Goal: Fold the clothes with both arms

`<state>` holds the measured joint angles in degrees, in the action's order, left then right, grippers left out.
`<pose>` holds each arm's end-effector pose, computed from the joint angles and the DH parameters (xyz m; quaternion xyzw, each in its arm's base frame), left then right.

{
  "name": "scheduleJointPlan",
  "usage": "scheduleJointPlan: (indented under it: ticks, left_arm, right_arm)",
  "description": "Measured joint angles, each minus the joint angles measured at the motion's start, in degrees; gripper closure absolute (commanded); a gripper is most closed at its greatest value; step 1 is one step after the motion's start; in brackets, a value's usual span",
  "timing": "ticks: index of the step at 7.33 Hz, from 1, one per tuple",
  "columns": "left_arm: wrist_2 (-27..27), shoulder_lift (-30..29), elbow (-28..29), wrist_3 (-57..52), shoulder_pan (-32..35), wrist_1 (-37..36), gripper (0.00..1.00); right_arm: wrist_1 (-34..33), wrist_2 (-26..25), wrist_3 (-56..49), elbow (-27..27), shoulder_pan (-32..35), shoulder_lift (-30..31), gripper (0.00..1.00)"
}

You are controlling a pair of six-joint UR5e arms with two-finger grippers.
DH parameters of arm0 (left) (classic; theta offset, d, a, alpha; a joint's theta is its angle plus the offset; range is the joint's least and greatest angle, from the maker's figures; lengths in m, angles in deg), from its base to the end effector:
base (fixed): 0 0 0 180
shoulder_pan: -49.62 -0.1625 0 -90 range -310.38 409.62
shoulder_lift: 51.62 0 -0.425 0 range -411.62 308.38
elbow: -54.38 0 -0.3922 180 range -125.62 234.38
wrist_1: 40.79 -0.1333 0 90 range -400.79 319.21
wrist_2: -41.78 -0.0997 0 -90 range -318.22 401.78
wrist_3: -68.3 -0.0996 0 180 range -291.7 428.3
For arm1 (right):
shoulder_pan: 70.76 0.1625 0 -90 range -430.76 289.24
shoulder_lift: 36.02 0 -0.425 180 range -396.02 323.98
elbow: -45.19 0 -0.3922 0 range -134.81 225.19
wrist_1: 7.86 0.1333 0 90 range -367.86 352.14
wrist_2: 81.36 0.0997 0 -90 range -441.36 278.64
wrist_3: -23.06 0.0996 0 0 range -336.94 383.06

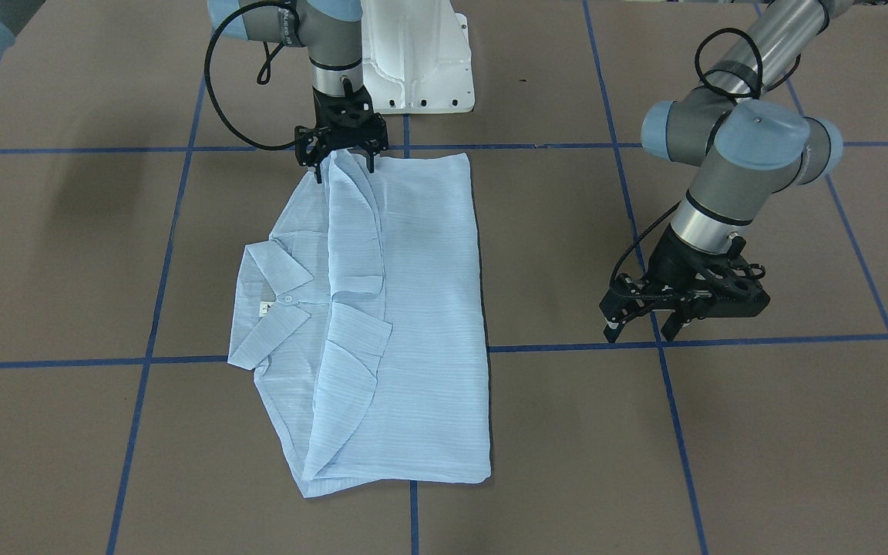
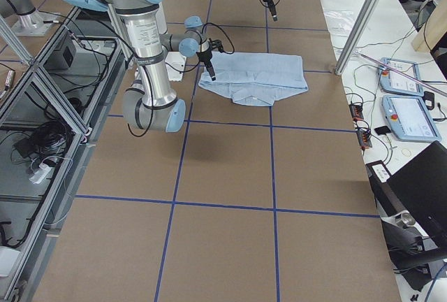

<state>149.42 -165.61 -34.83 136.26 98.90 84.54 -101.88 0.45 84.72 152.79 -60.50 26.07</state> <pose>0.3565 -0.5723 0.3608 0.1729 0.4705 -0.1301 0.8555 -0.5777 -0.2545 0.2661 0.1798 -0.3114 -0.1216 0.9252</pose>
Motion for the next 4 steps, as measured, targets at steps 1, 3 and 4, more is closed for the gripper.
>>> scheduleJointPlan:
  ticks: [1, 3, 4]
  left_arm:
    - [0.02, 0.04, 0.03, 0.08, -0.03, 0.02, 0.0]
    - [0.01, 0.07, 0.16, 0.32, -0.18, 0.16, 0.0]
    - [-0.03, 0.06, 0.24, 0.45, -0.3, 0.26, 0.0]
  right_arm:
    - [-0.49, -0.05, -0.3, -0.07, -0.03, 0.04, 0.0]
    - [-1.26, -0.07, -1.02, -0.03, 0.18, 0.13, 0.0]
    - [-1.52, -0.06, -1.47, 0.07, 0.59, 0.26, 0.0]
